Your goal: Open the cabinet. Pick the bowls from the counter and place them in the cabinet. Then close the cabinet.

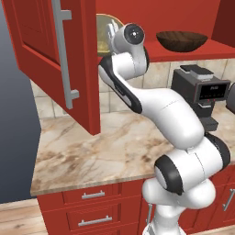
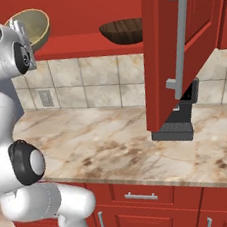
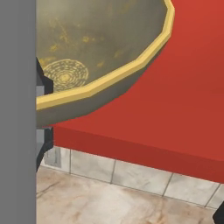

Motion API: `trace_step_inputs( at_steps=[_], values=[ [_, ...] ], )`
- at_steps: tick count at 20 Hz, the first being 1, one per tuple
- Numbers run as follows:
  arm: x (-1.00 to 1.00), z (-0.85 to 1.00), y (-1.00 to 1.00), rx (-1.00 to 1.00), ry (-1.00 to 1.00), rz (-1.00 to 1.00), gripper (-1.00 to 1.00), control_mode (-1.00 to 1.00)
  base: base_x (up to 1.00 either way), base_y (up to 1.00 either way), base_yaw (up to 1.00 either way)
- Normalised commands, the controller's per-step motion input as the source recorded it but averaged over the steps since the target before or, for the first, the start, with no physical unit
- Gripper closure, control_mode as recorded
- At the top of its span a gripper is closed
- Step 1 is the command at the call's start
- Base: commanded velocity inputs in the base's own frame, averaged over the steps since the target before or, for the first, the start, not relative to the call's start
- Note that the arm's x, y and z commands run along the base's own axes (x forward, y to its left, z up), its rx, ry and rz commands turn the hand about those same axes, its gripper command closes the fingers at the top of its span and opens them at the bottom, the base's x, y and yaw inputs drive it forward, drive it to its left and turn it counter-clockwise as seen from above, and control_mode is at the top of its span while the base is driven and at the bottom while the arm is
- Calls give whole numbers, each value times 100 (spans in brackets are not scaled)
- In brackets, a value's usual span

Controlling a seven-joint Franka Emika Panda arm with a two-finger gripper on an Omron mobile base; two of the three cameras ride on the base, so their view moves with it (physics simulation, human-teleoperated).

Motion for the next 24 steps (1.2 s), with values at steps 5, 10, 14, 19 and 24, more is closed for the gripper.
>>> trace_step_inputs(
  at_steps=[5,10,14,19,24],
  values=[
    [16,0,0,0,4,0,100,-100,0,0,0],
    [1,0,0,0,1,0,100,-100,0,0,0],
    [0,1,0,0,1,0,100,-100,0,0,0],
    [5,8,0,0,13,0,100,-100,0,0,0],
    [8,11,0,0,15,0,100,-100,0,0,0]
  ],
)
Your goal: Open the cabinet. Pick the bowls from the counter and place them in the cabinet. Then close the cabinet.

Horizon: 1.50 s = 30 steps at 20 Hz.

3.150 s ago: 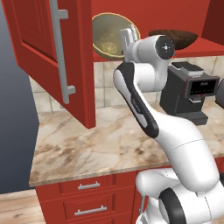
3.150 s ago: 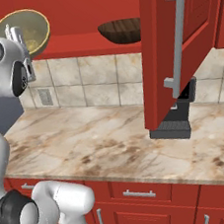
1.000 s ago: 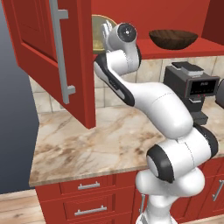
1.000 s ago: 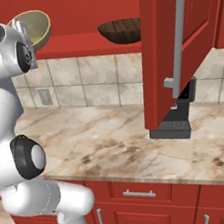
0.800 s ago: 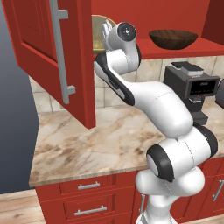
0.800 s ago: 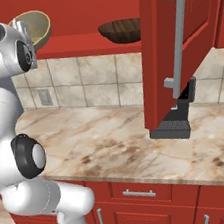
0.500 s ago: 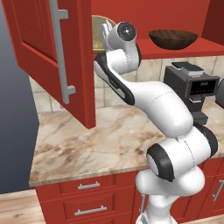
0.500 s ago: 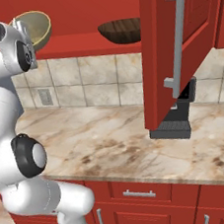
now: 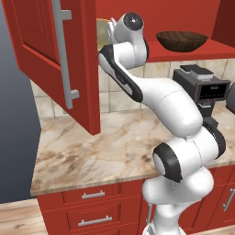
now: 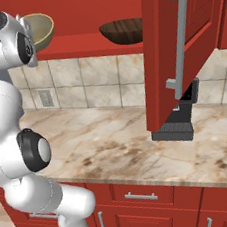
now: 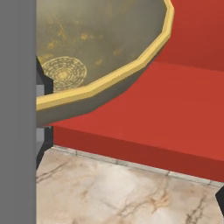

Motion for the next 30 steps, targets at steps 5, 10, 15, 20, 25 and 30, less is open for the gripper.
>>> trace_step_inputs(
  at_steps=[5,10,15,20,25,30],
  values=[
    [5,1,0,0,9,0,100,-100,0,0,0],
    [7,1,3,0,3,0,-100,-100,0,0,0],
    [4,22,29,-1,-3,0,-100,-100,0,0,0],
    [2,10,22,0,-3,0,-100,-100,0,0,0],
    [-34,2,-4,0,-5,0,-100,-100,0,0,0],
    [-62,0,-23,2,-1,-4,-100,-100,0,0,0]
  ],
)
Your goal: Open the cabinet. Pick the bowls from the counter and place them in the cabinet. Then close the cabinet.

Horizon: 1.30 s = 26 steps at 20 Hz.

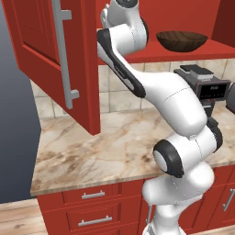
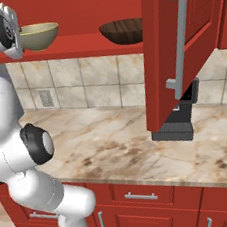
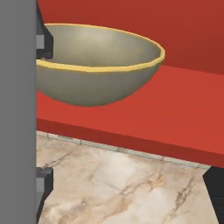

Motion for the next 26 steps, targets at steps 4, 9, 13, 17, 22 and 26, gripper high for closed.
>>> trace_step_inputs(
  at_steps=[4,9,13,17,22,26],
  values=[
    [-72,-6,-31,1,0,-7,-100,-100,0,0,0],
    [-80,-17,-36,0,-8,-7,-100,-100,0,0,0],
    [-70,-7,-39,1,-6,-6,-100,-100,0,0,0],
    [-46,-15,-36,0,-5,-2,-100,-100,0,0,0],
    [-34,-11,-43,3,-2,0,-100,-100,0,0,0],
    [-46,0,-26,3,0,0,-100,-100,0,0,0]
  ],
)
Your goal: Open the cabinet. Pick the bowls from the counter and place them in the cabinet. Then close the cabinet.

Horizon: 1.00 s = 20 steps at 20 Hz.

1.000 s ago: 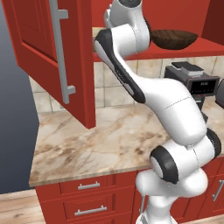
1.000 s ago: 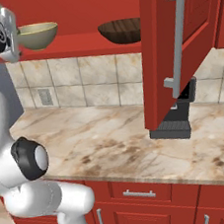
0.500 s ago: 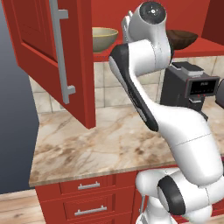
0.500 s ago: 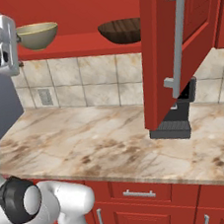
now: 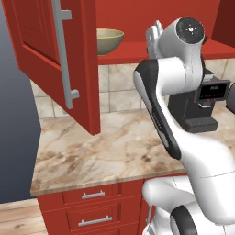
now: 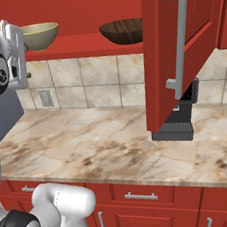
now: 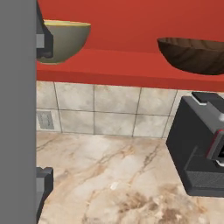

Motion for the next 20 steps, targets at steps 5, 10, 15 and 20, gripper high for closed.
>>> trace_step_inputs(
  at_steps=[5,10,15,20],
  values=[
    [-34,-12,-22,0,0,0,-100,-100,0,0,0],
    [-42,-1,-9,0,3,0,-100,-100,0,0,0],
    [-27,-2,-8,0,2,0,-100,-100,0,0,0],
    [-31,0,-14,0,2,0,-100,-100,0,0,0]
  ],
)
